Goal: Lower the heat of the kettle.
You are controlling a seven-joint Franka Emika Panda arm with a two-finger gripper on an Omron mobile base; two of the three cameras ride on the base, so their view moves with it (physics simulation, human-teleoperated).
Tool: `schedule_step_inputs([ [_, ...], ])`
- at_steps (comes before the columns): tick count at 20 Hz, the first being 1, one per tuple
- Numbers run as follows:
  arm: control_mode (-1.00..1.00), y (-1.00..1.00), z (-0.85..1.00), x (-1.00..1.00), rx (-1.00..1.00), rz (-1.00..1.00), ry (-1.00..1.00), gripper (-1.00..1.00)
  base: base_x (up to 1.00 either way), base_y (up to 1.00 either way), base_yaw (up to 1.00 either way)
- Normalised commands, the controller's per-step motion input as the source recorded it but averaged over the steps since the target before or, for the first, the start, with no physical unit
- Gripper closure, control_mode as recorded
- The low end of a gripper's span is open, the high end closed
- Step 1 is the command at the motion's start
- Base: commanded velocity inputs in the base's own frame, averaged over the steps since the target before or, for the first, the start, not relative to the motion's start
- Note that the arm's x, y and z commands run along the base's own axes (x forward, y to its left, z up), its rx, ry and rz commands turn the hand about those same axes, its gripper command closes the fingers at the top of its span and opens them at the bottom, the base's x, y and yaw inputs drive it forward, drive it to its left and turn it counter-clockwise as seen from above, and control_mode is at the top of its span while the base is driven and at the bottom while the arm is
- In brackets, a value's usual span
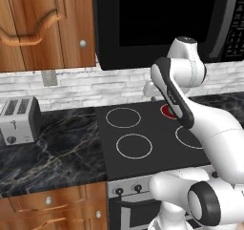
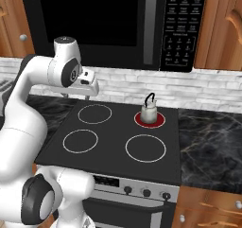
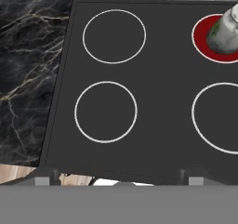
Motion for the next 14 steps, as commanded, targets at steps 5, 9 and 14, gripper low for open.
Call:
schedule_step_inputs([
  [5, 1.0, 0.0, 0.0, 0.0, 0.0, 0.0, 0.0, -1.0, 0.0, 0.0, 0.0],
  [9, -1.0, 0.0, 0.0, 0.0, 0.0, 0.0, 0.0, -1.0, 0.0, 0.0, 0.0],
  [14, -1.0, -0.35, -0.06, -0.28, 0.17, -0.1, -0.18, -1.0, 0.0, 0.0, 0.0],
])
